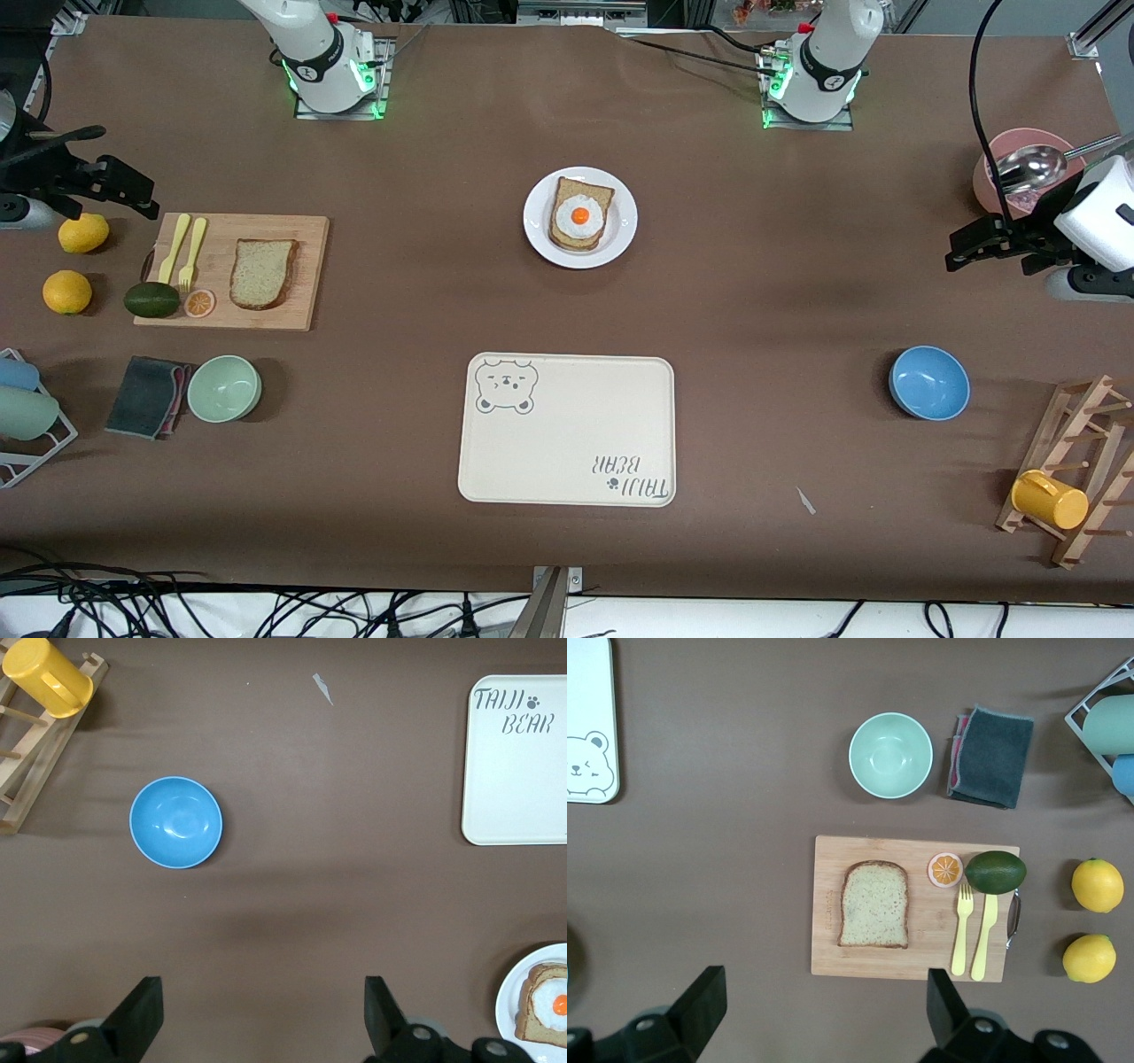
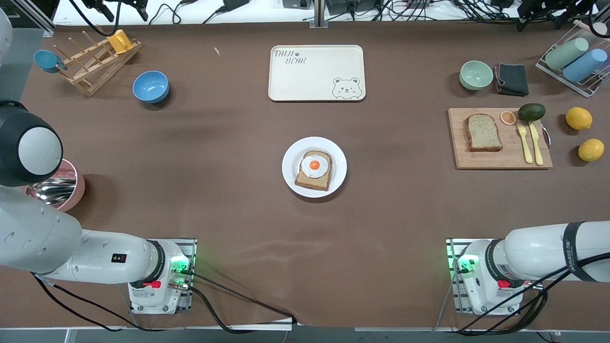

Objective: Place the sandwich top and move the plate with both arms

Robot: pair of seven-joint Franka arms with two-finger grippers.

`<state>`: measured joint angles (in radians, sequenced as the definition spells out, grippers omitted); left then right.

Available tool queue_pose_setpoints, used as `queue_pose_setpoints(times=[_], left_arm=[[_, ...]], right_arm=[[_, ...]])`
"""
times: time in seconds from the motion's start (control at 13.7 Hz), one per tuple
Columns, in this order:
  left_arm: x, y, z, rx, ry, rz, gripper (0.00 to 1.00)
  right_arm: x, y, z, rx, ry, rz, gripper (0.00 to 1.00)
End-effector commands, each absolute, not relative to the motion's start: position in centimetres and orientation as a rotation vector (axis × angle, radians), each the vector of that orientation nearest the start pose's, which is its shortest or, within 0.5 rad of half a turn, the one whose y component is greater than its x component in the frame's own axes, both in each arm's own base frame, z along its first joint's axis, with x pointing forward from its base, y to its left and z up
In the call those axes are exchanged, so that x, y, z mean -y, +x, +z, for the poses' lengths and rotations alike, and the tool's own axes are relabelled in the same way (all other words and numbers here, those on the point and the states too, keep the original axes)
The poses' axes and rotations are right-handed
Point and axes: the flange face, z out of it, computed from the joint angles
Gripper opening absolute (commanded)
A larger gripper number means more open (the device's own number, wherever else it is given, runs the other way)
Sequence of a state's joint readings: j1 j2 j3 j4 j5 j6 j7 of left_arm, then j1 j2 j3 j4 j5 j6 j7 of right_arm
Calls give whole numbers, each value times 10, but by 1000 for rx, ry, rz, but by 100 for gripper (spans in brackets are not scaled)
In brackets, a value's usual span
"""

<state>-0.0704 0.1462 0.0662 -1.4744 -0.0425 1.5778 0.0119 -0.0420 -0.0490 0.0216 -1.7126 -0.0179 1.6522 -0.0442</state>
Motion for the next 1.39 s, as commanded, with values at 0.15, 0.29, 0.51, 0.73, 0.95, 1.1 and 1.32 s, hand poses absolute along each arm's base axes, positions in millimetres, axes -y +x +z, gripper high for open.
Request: queue_pose_setpoints(times=[0.15, 0.29, 0.51, 0.73, 0.95, 1.1, 1.32], left_arm=[[10, 598, 588, -13, -3179, 63, 100], [10, 597, 589, -11, -3179, 65, 100], [10, 597, 588, -11, -3179, 68, 100], [10, 598, 586, -11, -3179, 73, 100], [11, 598, 582, -13, -3180, 85, 100], [11, 598, 581, -15, -3180, 87, 100], [12, 602, 573, -17, -3179, 102, 100]], right_arm=[[9, 536, 590, 44, -3148, 49, 100], [-3, 537, 589, 75, -3151, 49, 100], [-25, 538, 592, 147, -3150, 37, 100], [-13, 546, 570, 134, -3144, 137, 100], [13, 549, 535, 86, -3129, 328, 100], [25, 555, 517, 56, -3126, 357, 100], [23, 565, 501, 59, -3154, 326, 100]])
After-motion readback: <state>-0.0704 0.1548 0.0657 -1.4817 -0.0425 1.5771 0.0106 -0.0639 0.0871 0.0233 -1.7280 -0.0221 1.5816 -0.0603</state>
